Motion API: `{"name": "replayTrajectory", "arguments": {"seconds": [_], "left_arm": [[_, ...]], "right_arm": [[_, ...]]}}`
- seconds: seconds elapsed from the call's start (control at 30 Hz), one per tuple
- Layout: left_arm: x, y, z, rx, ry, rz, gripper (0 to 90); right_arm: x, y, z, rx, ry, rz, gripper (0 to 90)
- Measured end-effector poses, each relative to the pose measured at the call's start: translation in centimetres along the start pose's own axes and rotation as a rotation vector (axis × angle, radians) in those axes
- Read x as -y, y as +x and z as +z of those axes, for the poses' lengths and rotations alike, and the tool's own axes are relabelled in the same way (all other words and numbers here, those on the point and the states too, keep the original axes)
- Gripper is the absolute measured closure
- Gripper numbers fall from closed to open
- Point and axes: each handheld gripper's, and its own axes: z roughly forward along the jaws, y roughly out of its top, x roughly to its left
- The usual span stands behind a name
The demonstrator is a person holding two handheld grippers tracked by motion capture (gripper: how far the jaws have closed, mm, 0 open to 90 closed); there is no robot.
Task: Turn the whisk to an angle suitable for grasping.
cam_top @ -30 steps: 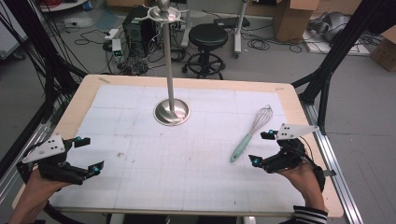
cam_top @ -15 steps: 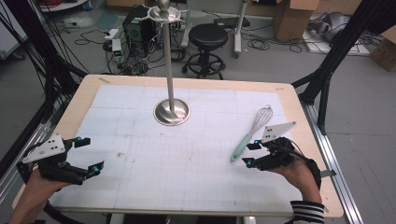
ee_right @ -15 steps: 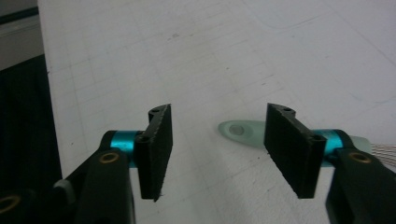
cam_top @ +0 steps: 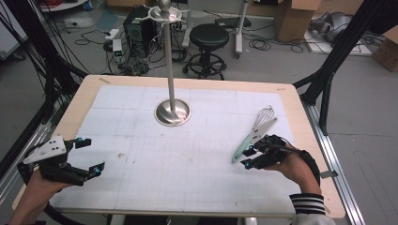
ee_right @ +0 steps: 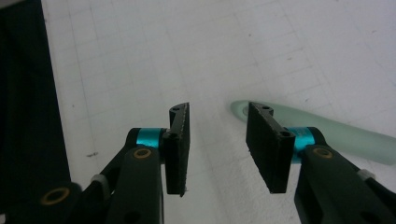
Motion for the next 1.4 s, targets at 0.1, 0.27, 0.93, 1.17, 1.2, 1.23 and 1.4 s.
{"name": "replayTrajectory", "arguments": {"seconds": [0.1,0.27,0.93,1.17,1.2,1.23,1.4], "left_arm": [[0.0,0.0,0.0,0.0,0.001,0.001,1.7],[0.0,-0.1,0.0,0.005,0.001,0.008,1.7],[0.0,0.0,0.0,0.005,0.0,0.004,1.7],[0.0,0.0,0.0,0.006,-0.001,0.006,1.7],[0.0,0.0,0.0,0.006,-0.001,0.005,1.7],[0.0,0.0,0.0,0.006,-0.001,0.004,1.7],[0.0,0.0,0.0,0.007,0.001,0.004,1.7]], "right_arm": [[-0.4,0.0,0.4,-0.005,0.038,-0.007,67.2],[-0.7,-0.1,1.4,-0.006,0.091,-0.011,76.6],[-1.8,-0.8,5.8,0.005,0.3,0.061,89.8],[-2.0,-0.9,6.5,0.013,0.319,0.064,89.9],[-2.0,-0.9,6.5,0.019,0.322,0.07,89.9],[-2.0,-1.0,6.6,0.017,0.322,0.07,89.8],[-2.1,-1.1,6.8,0.02,0.329,0.071,89.8]]}}
